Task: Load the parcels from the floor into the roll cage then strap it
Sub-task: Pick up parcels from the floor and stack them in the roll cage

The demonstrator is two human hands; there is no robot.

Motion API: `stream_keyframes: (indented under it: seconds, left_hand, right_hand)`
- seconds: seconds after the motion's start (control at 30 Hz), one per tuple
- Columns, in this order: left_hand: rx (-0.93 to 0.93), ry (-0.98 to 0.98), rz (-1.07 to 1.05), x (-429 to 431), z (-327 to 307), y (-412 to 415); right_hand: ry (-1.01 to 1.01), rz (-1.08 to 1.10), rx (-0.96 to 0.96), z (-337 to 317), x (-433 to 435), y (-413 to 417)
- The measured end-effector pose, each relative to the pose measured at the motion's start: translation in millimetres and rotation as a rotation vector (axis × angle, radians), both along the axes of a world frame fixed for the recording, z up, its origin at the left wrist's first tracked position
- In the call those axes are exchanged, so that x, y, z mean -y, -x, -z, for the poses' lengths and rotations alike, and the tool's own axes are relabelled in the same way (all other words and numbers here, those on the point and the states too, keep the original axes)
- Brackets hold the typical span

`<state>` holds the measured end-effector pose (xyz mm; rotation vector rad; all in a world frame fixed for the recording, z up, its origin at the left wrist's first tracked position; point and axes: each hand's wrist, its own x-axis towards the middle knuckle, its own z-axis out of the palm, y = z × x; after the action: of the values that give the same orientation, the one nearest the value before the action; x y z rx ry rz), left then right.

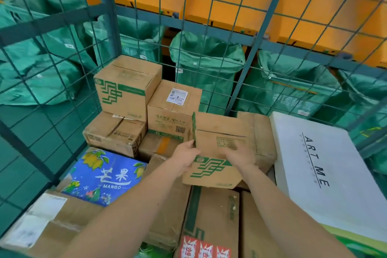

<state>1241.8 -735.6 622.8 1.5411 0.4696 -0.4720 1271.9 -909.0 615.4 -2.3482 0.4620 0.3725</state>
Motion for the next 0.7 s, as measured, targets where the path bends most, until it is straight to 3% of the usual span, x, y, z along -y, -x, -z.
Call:
stream_keyframes:
  seconds: [0.1,0.23,0.43,0.7]
  left_hand:
    - [-0.021,-0.02,0.002,-6,4,-6]
    - [0.045,-0.116,0.003,-17,7,-24]
    - [0.163,-0.244,0.047,-37,7,-61]
    - [0.303,-0.416,0.158,-51,12,-112]
  right_hand:
    - [-0.065,-0.073,0.039,1,-20,-7]
    - [0.06,-0.19,0.165,2,-45,-23]
    - [0.085,-0.255,0.233,-5,-70,-63]
    - [0.258,-0.431,0.174,-2,-88,-106]
